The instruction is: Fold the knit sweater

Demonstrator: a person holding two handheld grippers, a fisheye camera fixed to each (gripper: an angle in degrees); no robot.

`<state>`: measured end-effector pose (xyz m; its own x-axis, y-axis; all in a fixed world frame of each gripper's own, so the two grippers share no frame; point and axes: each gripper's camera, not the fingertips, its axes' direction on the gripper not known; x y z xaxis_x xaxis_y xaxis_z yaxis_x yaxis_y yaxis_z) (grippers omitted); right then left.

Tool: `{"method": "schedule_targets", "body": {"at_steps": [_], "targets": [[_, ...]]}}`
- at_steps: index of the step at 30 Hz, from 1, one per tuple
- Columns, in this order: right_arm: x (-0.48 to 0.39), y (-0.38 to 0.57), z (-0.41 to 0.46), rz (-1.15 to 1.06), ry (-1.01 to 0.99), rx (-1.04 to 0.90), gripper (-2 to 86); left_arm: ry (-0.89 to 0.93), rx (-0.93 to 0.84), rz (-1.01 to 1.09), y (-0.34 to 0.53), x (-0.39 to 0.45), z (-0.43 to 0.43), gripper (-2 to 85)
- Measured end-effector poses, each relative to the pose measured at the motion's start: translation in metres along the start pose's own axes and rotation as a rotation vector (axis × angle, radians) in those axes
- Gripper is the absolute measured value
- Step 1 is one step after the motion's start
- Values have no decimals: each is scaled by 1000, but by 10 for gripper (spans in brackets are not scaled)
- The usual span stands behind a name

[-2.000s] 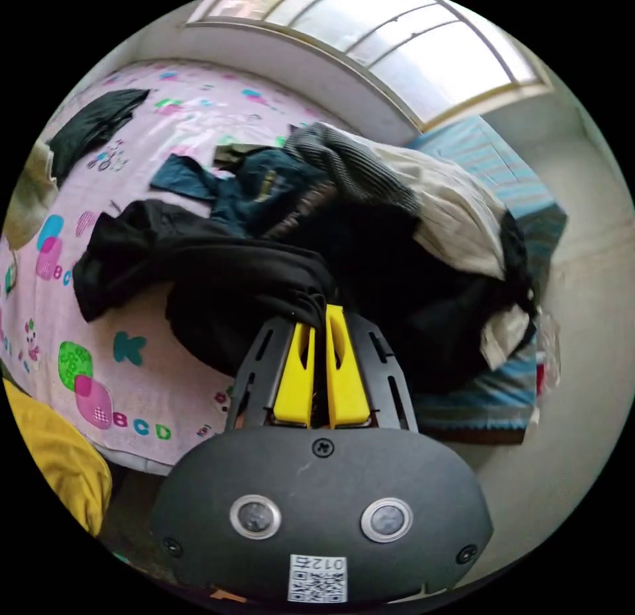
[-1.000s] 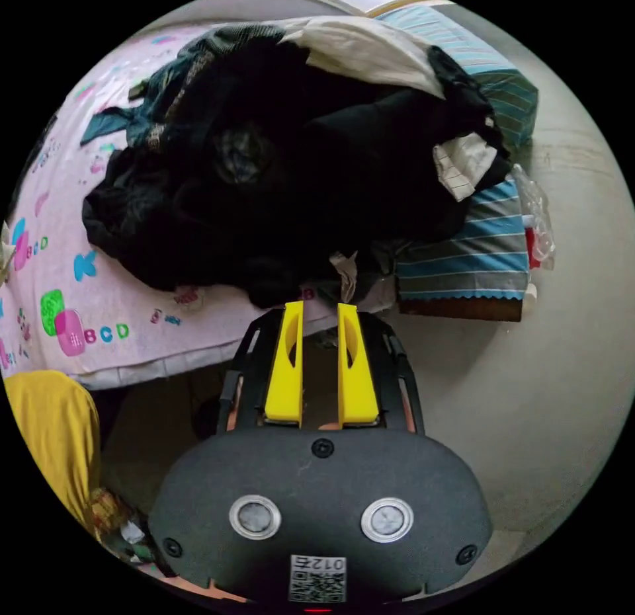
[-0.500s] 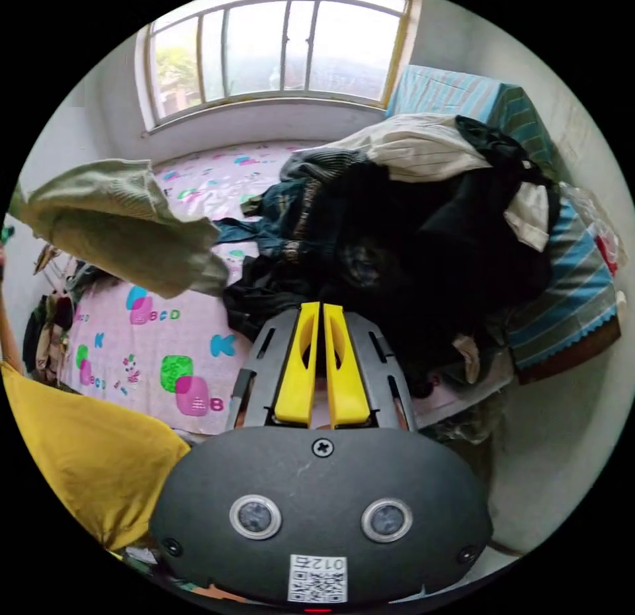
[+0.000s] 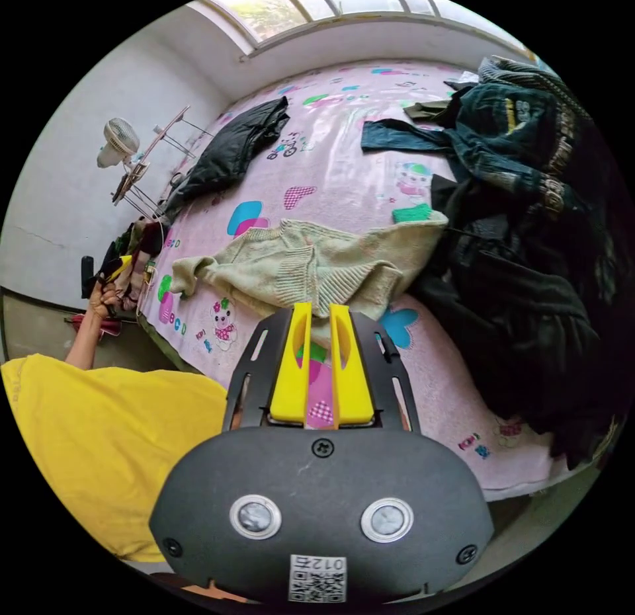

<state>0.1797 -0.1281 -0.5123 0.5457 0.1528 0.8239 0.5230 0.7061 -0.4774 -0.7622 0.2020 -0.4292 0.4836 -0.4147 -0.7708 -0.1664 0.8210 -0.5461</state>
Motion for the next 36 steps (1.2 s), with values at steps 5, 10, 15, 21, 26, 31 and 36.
{"method": "schedule_targets", "body": {"at_steps": [5, 10, 15, 21, 26, 31, 36], "targets": [[25, -61, 43, -3, -37, -91, 71, -108, -301, 224, -67, 62, 131, 16], [69, -105, 84, 79, -80, -203, 81, -174, -494, 433, -128, 112, 266, 35], [99, -117, 85, 82, -97, -233, 54, -296, -641, 482, -160, 120, 340, 44], [102, -78, 17, -150, -439, -7, 23, -199, -666, 428, -170, 115, 340, 16], [72, -13, 20, -396, -460, -177, 20, -141, -419, 355, -162, 116, 272, 6], [63, 44, 75, -398, -259, -393, 22, -338, -336, 302, -144, 106, 246, 5], [84, 23, 47, -401, -59, -208, 34, -405, -270, 284, -178, 98, 235, 11]]}}
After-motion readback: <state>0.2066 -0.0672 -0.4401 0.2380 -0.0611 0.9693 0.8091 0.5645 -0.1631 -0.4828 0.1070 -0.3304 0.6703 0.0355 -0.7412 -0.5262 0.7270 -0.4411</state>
